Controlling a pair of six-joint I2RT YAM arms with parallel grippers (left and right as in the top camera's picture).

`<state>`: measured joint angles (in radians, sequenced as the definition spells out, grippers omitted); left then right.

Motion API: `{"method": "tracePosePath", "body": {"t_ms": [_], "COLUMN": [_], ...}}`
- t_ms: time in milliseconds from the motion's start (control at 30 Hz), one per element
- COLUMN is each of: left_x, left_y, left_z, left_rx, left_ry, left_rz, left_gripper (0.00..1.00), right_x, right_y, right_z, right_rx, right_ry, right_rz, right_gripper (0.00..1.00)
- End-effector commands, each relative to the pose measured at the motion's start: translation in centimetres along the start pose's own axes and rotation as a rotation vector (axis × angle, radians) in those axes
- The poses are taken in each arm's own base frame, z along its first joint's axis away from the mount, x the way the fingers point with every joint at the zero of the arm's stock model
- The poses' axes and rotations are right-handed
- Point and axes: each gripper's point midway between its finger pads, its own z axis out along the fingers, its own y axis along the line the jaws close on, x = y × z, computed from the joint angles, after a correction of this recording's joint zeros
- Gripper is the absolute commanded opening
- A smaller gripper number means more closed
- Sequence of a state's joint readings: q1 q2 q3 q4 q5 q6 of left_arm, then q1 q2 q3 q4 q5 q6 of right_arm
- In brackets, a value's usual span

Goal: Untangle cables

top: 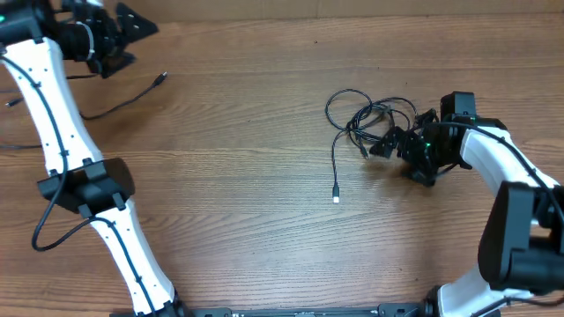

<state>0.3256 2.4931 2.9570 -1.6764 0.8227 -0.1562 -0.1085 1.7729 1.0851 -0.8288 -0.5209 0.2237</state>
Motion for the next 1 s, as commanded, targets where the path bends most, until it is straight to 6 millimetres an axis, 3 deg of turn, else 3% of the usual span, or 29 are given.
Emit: {"method": "tracePosePath", "body": {"t_ms": [0,233,333,500,633,667,733,767,967], "left_x": [0.4,1.4,2.9,6.8,10.3,11.8,12.9,13.7,16.5], "left_y": [-3.6,-7.9,-10.9,-15.0,-15.8,-14.7,-13.0,-11.1,-9.2], "left_z": [-1.4,-6.5,-9.5,-13.8,-13.0,-11.8,-10.8,-10.0,-5.8], "left_rx": [0.048,-0.029,-0.085,-0.327,-0.438,-0.493,-0.566,-0.652,-0.665], "left_ry": [-0.040,-0.162,-0.241,-0.385,-0.340,-0.290,-0.244,-0.215,-0.156], "left_rz": [0.188,0.297,0.370,0.469,0.481,0.421,0.363,0.303,0.281], "left_gripper": [1.00,1.00,1.00,1.00,1.00,1.00,1.00,0.99,1.00], "right_x": [1.0,2.6,3.6,5.3,6.2,6.3,6.2,5.9,5.0], "right_y": [2.8,6.6,8.2,10.1,10.7,10.8,10.5,9.9,9.1], "right_z": [-3.1,-9.9,-12.9,-16.8,-18.3,-18.4,-18.3,-18.1,-17.6], "right_rx": [-0.072,-0.117,-0.140,-0.172,-0.184,-0.184,-0.171,-0.141,-0.100], "right_ry": [-0.051,-0.236,-0.335,-0.474,-0.525,-0.530,-0.527,-0.531,-0.527], "right_rz": [-0.173,-0.286,-0.349,-0.438,-0.471,-0.474,-0.466,-0.451,-0.429], "right_gripper": [1.00,1.00,1.00,1.00,1.00,1.00,1.00,1.00,1.00]}}
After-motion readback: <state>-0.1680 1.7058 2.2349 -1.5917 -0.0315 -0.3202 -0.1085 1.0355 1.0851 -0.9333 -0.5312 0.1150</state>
